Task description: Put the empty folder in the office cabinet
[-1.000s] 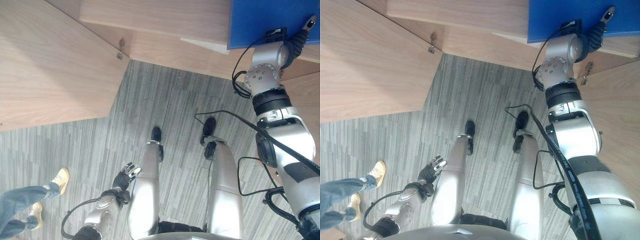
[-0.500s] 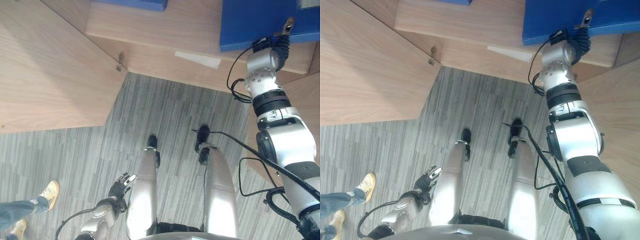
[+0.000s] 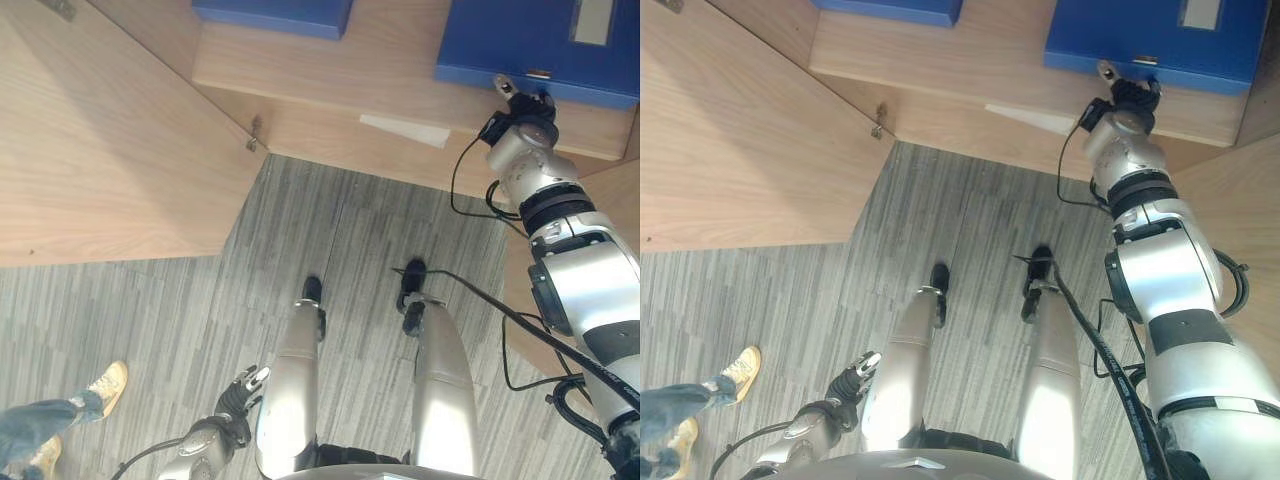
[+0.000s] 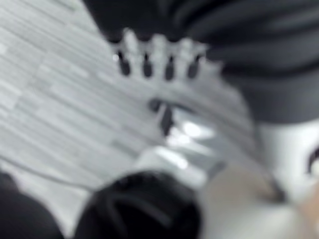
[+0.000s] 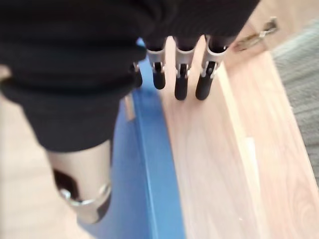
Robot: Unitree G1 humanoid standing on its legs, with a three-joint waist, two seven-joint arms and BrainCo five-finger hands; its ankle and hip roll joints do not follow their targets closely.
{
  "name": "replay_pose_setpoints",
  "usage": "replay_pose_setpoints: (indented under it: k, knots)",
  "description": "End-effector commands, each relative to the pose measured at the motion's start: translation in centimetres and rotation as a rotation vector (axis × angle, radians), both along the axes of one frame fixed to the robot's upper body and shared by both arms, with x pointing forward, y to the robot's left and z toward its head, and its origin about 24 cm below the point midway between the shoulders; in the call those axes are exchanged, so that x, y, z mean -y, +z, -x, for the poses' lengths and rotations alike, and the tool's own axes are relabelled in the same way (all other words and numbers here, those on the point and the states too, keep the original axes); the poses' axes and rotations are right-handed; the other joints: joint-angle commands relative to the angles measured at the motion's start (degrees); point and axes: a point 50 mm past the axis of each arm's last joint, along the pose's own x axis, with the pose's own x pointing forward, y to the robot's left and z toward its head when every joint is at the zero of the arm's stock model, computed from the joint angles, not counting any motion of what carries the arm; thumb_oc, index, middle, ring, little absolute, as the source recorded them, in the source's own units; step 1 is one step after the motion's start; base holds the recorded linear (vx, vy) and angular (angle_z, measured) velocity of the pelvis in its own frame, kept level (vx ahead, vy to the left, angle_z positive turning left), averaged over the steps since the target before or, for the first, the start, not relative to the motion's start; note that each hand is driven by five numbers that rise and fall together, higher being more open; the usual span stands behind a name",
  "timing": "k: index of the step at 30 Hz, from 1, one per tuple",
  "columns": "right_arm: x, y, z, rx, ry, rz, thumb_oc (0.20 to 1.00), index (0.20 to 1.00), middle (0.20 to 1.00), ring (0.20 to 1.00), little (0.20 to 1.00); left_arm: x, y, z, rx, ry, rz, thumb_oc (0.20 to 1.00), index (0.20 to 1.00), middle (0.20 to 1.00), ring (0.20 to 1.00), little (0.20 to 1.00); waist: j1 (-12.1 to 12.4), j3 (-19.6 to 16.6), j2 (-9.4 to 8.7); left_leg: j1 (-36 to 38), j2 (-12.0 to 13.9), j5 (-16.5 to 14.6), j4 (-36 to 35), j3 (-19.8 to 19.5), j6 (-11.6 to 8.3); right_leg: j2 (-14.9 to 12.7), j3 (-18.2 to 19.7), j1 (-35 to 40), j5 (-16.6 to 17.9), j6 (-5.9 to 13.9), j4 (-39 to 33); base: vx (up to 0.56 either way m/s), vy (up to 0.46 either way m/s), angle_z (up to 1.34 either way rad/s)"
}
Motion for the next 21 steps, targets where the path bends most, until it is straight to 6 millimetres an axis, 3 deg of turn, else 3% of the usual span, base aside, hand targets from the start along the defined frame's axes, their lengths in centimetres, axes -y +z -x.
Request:
replay_pose_setpoints:
  k: [1,3,7,10,15,21]
  knots:
    - [-0.8,3.4,0.5,0.152,0.073,0.247,1.0,1.0,1.0,1.0,1.0,-0.3,-1.0,2.6,-0.074,-0.047,-0.02,1.0,1.0,1.0,1.0,1.0,1.1,-0.8,-2.35,-8.1,-0.9,6.4,9.0,0.1,2.26,2.8,-3.7,5.7,-7.5,-1.94,0.7,-0.04,-0.044,-0.22]
    - [-0.7,3.1,0.5,0.122,0.108,0.301,1.0,1.0,1.0,1.0,1.0,-0.5,-0.9,2.5,-0.069,-0.048,-0.016,1.0,1.0,1.0,1.0,1.0,1.1,-0.8,-2.99,-8.8,-0.8,6.3,9.8,-0.2,2.33,3.0,-4.1,5.4,-7.5,-1.93,0.8,-0.03,-0.02,-0.16]
    - [2.2,0.1,0.8,0.006,0.143,0.395,1.0,1.0,1.0,1.0,1.0,-1.5,-0.4,1.7,-0.022,-0.043,-0.033,1.0,1.0,1.0,1.0,1.0,0.6,-0.8,-4.32,-10.4,-0.8,4.8,10.2,-0.4,2.86,3.7,-4.5,4.9,-6.6,-1.58,-0.3,-0.04,-0.042,-0.04]
    - [3.4,-1.3,1.2,0.006,0.174,0.372,1.0,1.0,1.0,1.0,1.0,-2.1,-0.2,1.3,-0.004,-0.023,-0.039,1.0,1.0,1.0,1.0,1.0,0.2,-0.8,-5.04,-10.0,-0.4,3.5,9.5,-0.3,3.23,3.8,-4.5,5.7,-6.0,-1.17,-1.5,-0.05,-0.103,-0.13]
    - [4.5,-2.2,1.4,-0.032,0.094,0.534,1.0,1.0,1.0,1.0,1.0,-2.5,-0.1,0.9,0.005,-0.025,-0.056,1.0,1.0,1.0,1.0,1.0,-0.9,-0.8,-4.74,-7.7,0.3,3.7,6.9,0.4,3.03,3.5,-3.7,7.6,-4.4,-0.25,-5.4,-0.07,-0.044,0.07]
    - [4.8,-0.7,1.4,-0.001,-0.033,0.694,1.0,1.0,1.0,1.0,1.0,-2.3,0.1,0.6,0.017,-0.029,-0.074,1.0,1.0,1.0,1.0,1.0,-1.1,-0.8,-3.63,-5.5,0.7,5.6,3.6,1.1,2.08,2.6,-3.5,9.3,-2.8,0.5,-9.7,-0.1,0.025,-0.03]
